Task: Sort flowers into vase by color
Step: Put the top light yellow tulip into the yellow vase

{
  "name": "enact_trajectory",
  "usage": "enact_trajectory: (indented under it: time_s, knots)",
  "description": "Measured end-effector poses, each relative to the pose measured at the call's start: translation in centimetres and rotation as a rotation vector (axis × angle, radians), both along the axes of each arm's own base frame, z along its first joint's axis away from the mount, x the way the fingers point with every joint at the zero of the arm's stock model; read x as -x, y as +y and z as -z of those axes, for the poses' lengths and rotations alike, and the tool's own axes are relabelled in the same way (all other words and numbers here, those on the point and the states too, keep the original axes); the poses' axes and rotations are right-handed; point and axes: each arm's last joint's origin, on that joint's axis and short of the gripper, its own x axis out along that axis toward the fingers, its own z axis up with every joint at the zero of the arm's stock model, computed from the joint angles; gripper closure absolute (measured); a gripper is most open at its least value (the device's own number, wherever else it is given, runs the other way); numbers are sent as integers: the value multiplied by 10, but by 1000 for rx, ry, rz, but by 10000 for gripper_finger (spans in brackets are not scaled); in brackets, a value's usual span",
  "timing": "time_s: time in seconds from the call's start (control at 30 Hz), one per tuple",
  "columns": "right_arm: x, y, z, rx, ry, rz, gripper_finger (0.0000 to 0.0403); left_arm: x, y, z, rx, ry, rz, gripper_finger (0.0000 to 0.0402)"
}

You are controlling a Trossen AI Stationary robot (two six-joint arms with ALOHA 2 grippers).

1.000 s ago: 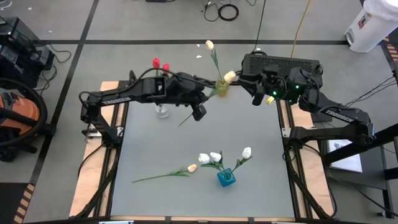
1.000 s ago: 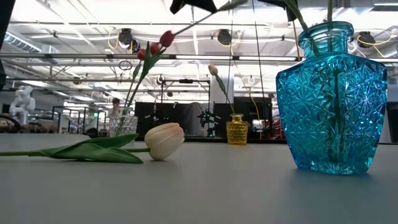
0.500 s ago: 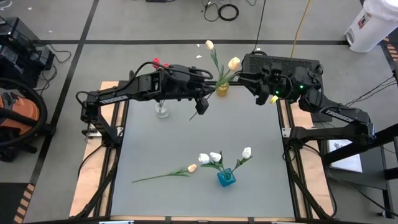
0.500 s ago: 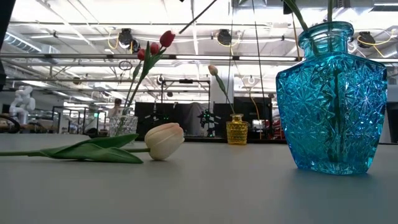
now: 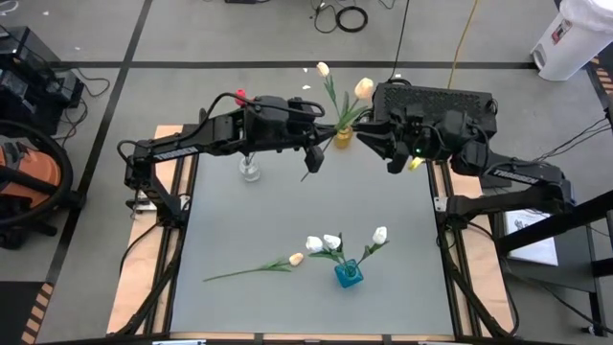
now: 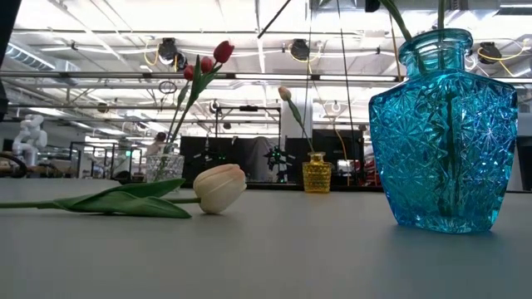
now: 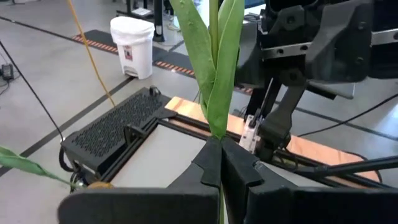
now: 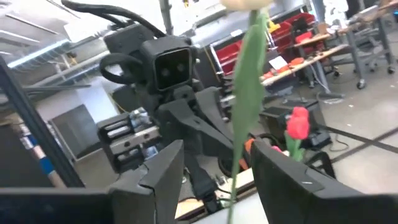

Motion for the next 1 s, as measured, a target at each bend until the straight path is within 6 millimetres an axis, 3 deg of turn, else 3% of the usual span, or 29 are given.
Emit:
enact_trajectory:
  time_s: [0.6, 1.0]
  knots:
    - [-28, -7, 10, 0, -21, 27, 225, 0, -1, 0, 12, -6, 19, 400]
    - [-36, -10, 14, -16, -21, 46, 225, -1, -2, 0, 19, -8, 45, 400]
